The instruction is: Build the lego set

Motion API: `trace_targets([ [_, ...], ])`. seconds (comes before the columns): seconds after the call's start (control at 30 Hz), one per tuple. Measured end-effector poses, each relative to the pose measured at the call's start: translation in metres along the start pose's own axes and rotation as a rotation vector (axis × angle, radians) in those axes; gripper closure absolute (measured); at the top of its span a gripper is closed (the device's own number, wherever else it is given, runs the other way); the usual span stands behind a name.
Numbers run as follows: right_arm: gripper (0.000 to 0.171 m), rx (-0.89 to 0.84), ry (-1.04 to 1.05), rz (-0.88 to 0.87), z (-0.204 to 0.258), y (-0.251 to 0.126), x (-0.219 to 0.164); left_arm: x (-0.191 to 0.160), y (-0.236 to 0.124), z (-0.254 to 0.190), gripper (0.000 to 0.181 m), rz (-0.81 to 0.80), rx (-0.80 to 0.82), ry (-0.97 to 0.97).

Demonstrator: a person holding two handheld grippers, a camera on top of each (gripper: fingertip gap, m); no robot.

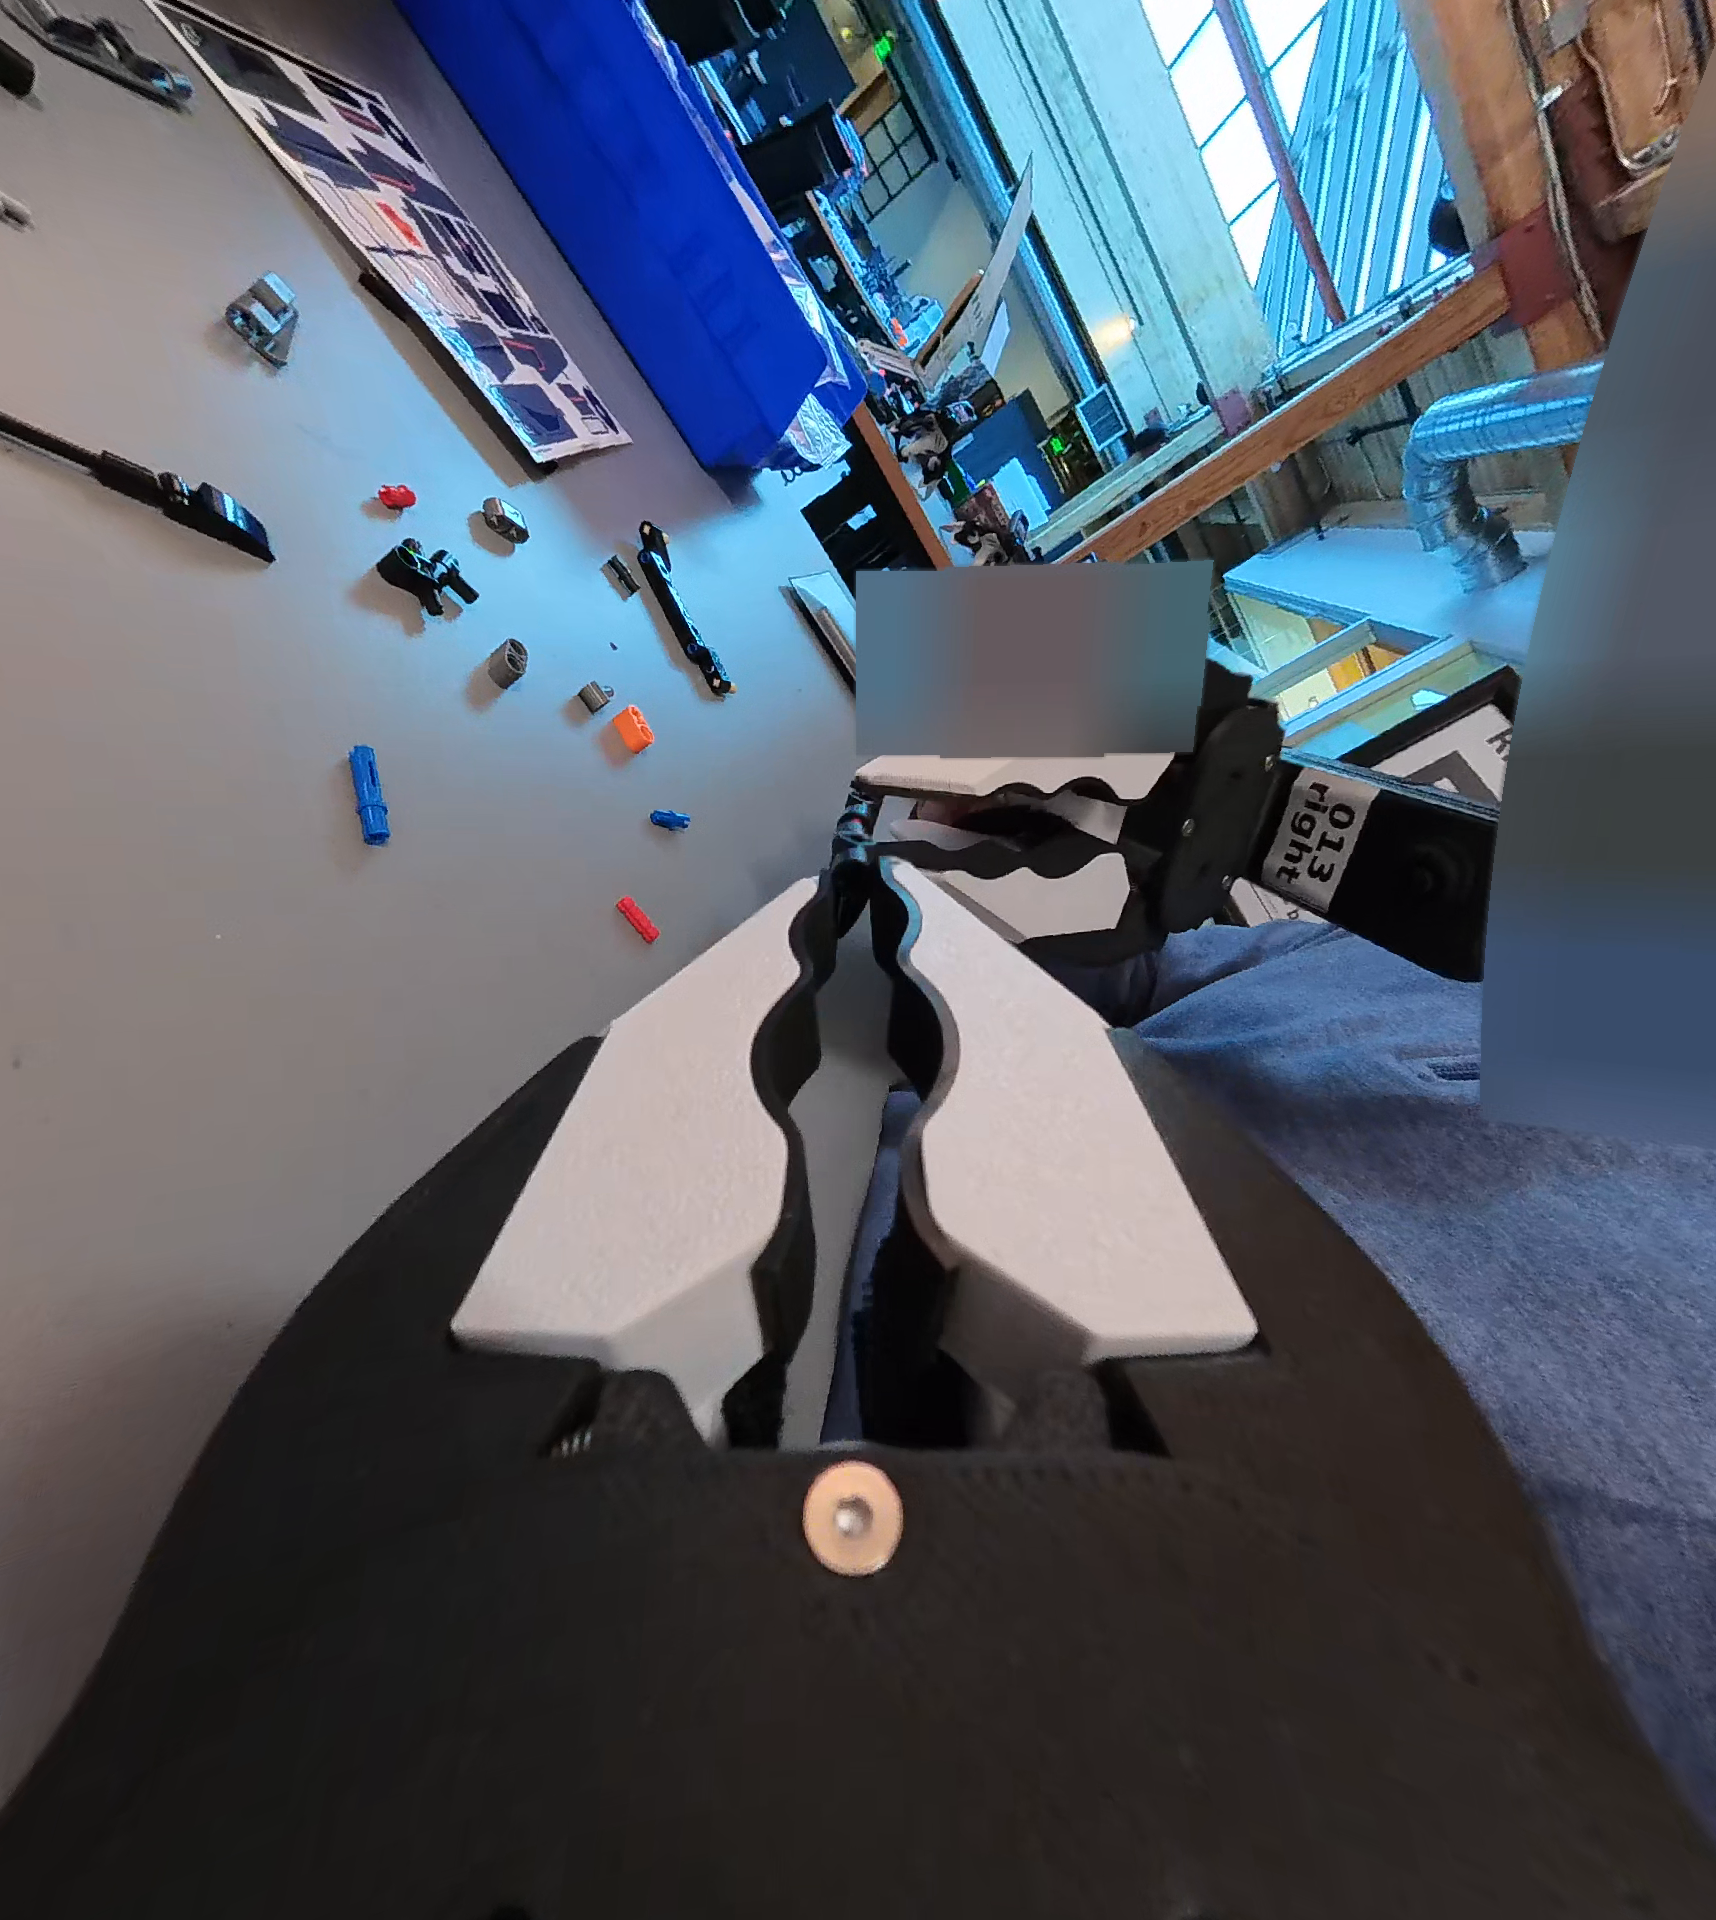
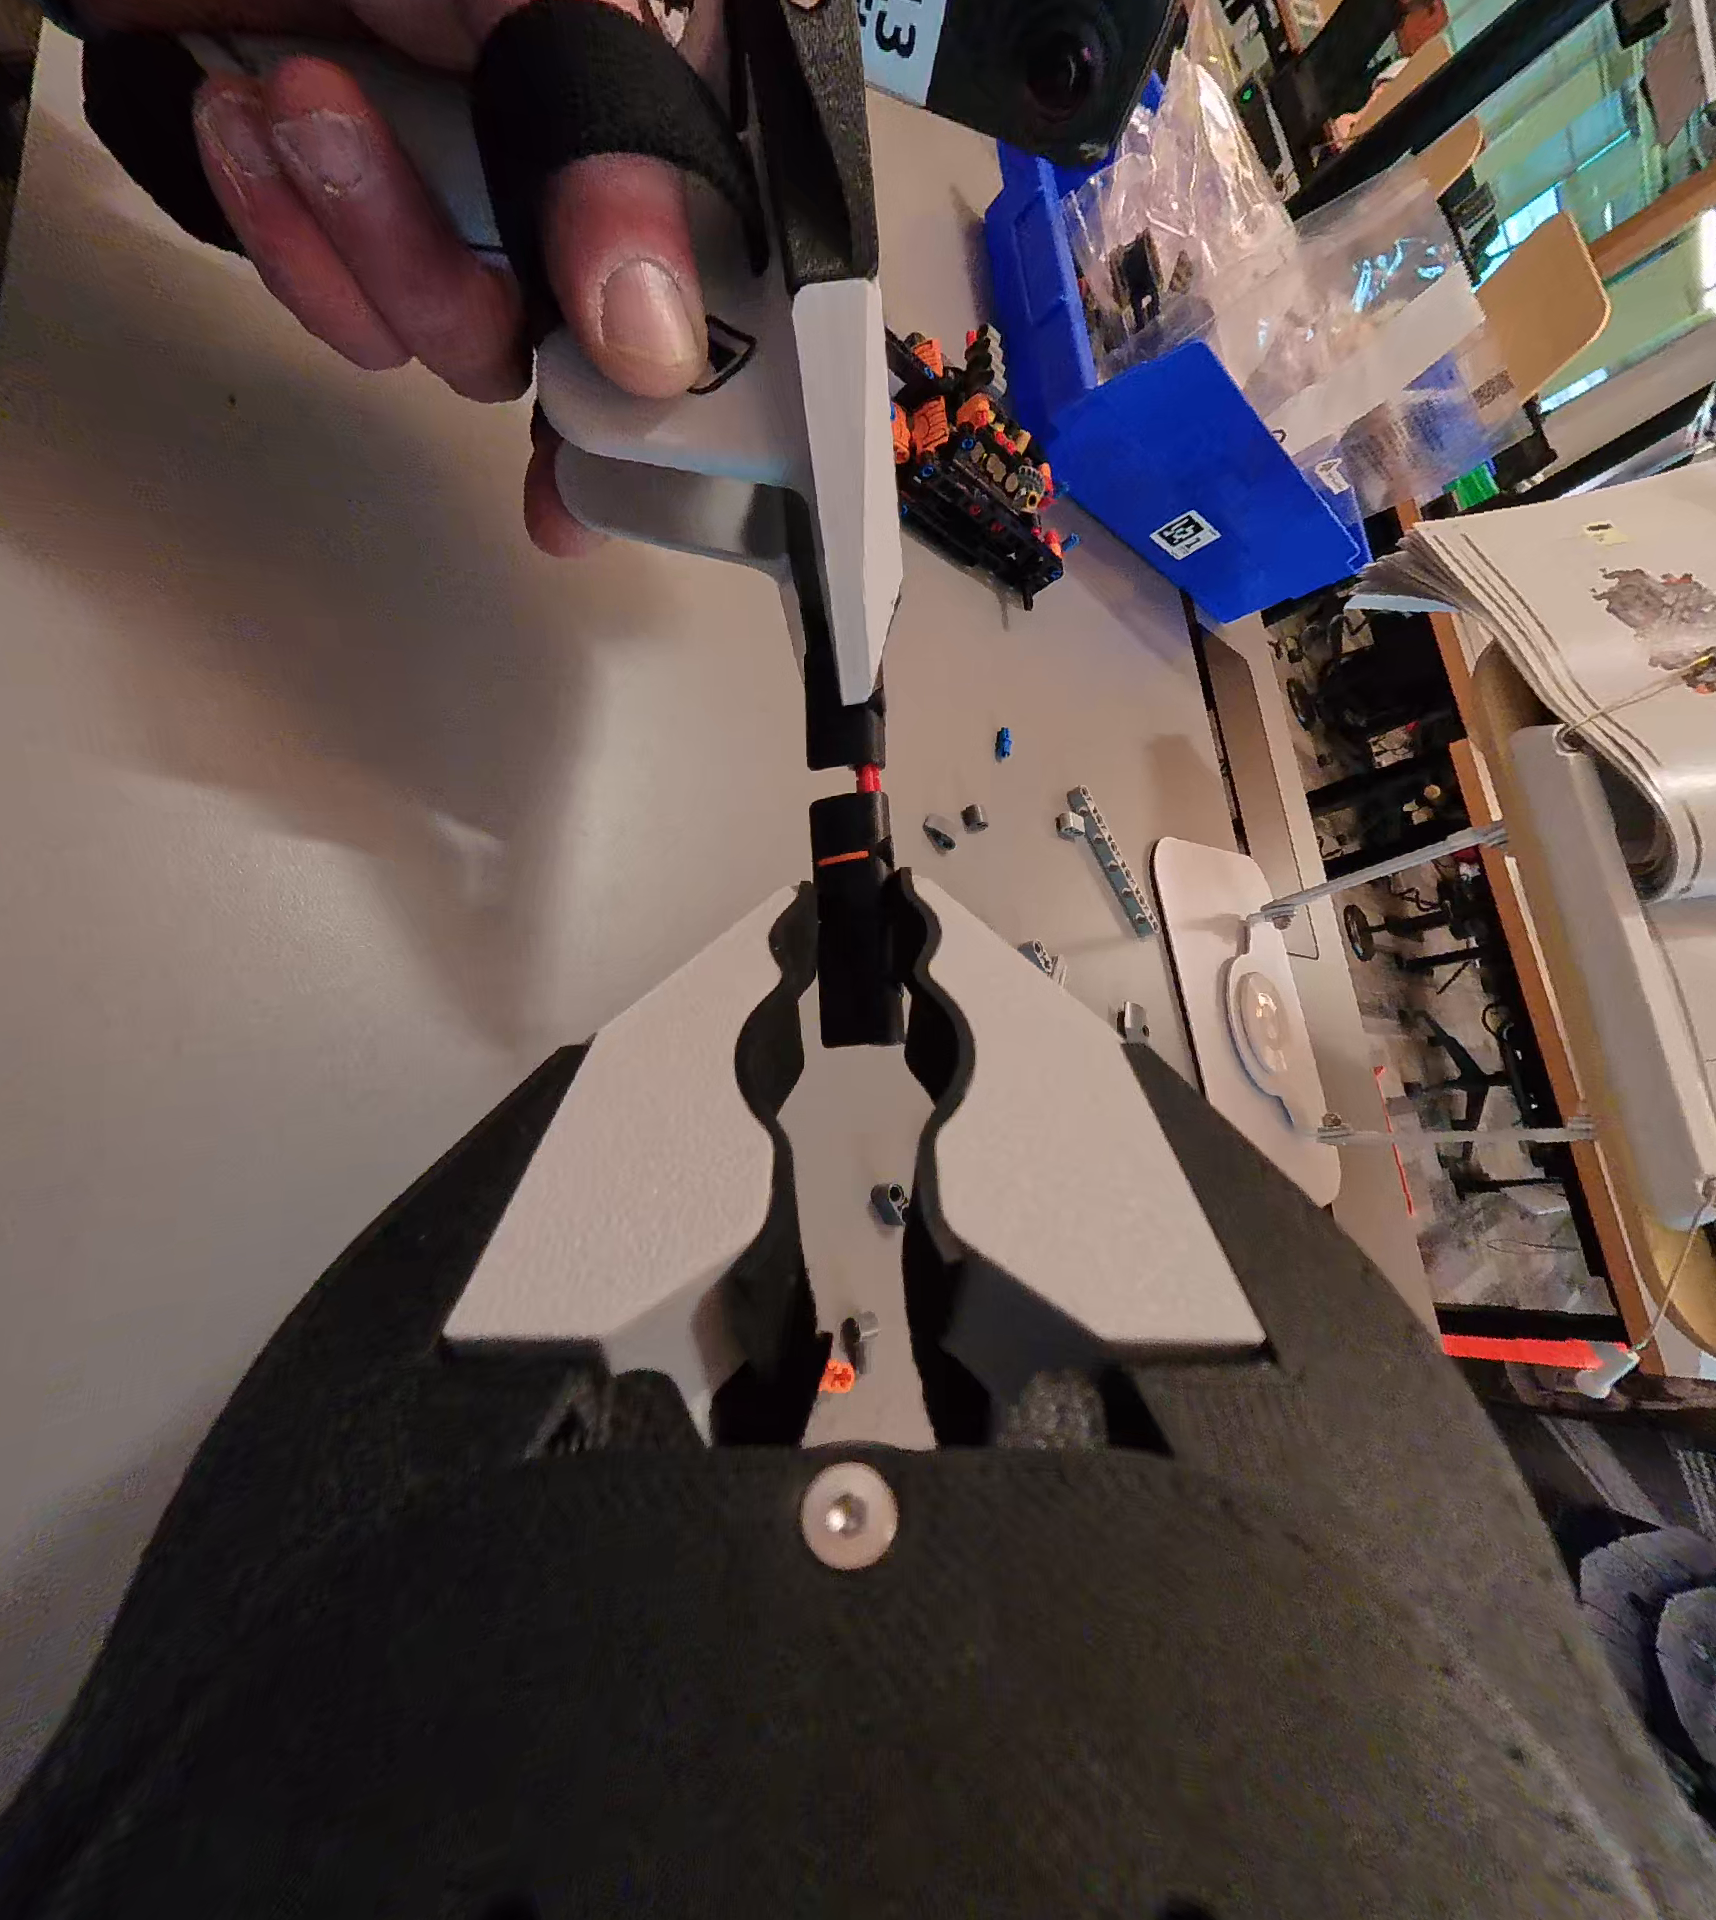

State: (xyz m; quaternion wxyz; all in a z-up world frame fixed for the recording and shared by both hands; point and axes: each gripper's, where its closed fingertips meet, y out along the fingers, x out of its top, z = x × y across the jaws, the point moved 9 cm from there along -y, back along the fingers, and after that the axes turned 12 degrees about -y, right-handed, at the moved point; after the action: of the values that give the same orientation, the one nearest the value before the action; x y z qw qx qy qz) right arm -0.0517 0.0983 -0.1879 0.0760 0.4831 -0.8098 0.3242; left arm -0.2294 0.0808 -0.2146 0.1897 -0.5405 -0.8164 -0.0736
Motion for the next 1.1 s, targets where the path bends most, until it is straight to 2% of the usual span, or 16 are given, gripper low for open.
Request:
trace_targets([
  [1.1, 0.16, -0.018, -0.003, -0.002, 0.0047, 0.0003, -0.0005, -0.0014, 0.0058, -0.0086, 0.177, 0.039, 0.06, 0.062],
])
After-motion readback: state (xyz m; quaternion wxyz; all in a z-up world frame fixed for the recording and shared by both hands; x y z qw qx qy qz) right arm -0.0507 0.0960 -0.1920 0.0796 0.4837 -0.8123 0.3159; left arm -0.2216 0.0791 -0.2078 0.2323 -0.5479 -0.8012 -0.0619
